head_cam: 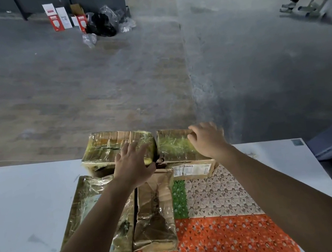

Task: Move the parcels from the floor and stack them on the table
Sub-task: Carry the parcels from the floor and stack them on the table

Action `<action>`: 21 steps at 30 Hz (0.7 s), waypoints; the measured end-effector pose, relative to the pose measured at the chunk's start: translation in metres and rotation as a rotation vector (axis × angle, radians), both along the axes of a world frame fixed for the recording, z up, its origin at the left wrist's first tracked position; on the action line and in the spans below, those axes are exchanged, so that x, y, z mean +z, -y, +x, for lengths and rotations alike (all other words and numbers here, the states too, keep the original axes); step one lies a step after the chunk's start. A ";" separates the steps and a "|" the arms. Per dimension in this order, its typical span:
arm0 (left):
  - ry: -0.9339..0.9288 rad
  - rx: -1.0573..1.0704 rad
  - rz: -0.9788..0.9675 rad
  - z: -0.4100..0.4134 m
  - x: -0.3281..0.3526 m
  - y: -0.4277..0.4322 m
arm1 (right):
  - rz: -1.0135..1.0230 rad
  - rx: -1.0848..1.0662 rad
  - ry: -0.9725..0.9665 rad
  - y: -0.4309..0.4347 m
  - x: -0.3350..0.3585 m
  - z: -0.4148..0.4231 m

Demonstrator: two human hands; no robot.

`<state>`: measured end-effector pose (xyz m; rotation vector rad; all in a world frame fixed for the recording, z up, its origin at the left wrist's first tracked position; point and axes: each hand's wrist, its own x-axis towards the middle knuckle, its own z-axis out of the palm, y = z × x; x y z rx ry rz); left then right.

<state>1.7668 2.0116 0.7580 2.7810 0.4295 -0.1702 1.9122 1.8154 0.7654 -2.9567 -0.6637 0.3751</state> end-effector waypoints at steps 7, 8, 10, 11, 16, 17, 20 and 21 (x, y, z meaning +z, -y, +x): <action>0.046 -0.081 0.148 -0.010 -0.002 -0.002 | -0.048 0.077 -0.088 -0.020 0.000 0.003; 0.060 -0.098 0.169 -0.010 -0.004 -0.001 | -0.031 0.087 -0.102 -0.020 0.001 0.006; 0.086 -0.125 0.194 -0.011 -0.009 -0.004 | -0.015 0.115 -0.131 -0.021 0.003 0.012; 0.102 -0.147 0.210 -0.012 -0.011 -0.006 | -0.016 0.125 -0.154 -0.022 0.005 0.015; 0.227 -0.277 0.320 -0.017 -0.021 -0.013 | 0.051 0.114 -0.237 -0.025 0.012 0.017; 0.247 -0.284 0.329 -0.018 -0.021 -0.013 | 0.044 0.120 -0.227 -0.025 0.012 0.017; 0.270 -0.297 0.335 -0.021 -0.019 -0.012 | 0.020 0.137 -0.195 -0.023 0.010 0.012; 0.265 -0.300 0.334 -0.023 -0.018 -0.011 | 0.028 0.135 -0.194 -0.022 0.010 0.011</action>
